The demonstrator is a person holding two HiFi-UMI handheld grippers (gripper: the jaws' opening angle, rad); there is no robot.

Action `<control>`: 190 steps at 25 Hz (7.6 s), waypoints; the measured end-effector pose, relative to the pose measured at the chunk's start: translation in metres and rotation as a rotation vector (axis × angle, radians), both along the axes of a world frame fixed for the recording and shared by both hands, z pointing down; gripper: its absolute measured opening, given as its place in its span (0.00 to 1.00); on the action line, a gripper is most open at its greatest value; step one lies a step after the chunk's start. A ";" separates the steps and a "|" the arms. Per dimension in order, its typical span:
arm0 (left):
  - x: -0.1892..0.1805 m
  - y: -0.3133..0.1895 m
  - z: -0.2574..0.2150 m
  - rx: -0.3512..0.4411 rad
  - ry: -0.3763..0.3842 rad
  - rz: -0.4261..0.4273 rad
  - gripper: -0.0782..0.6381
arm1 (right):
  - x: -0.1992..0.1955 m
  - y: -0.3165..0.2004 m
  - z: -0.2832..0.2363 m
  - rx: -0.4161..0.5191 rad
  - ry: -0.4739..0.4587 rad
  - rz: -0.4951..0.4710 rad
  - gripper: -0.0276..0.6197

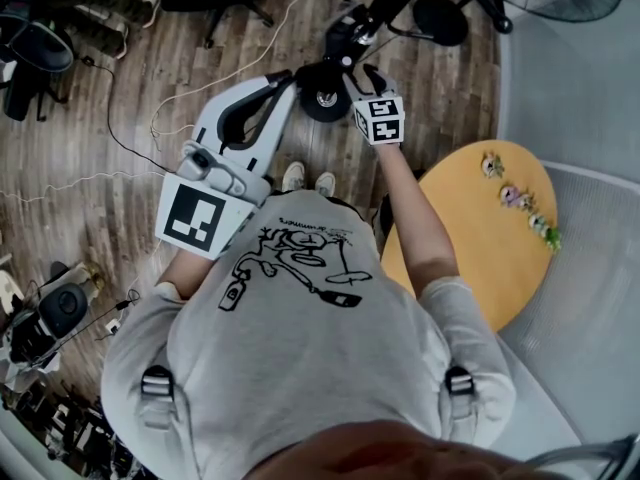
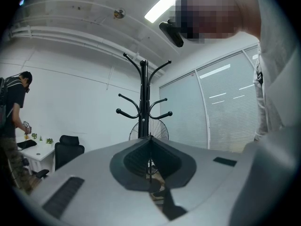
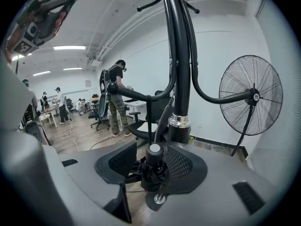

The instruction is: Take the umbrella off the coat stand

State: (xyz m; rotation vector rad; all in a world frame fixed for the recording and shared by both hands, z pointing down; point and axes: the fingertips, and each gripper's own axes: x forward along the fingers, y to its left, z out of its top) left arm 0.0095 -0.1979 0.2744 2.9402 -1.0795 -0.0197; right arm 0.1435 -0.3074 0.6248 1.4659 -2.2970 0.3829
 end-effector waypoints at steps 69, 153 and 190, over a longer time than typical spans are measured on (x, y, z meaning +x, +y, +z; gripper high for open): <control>-0.029 0.010 0.000 -0.005 -0.025 -0.046 0.12 | -0.021 -0.027 0.031 -0.119 0.078 0.007 0.37; -0.014 -0.001 0.001 0.004 0.007 -0.010 0.12 | -0.041 0.083 -0.229 0.111 0.017 -0.166 0.37; -0.010 -0.005 -0.007 0.011 0.012 -0.008 0.12 | -0.033 0.123 -0.350 0.262 -0.005 -0.214 0.37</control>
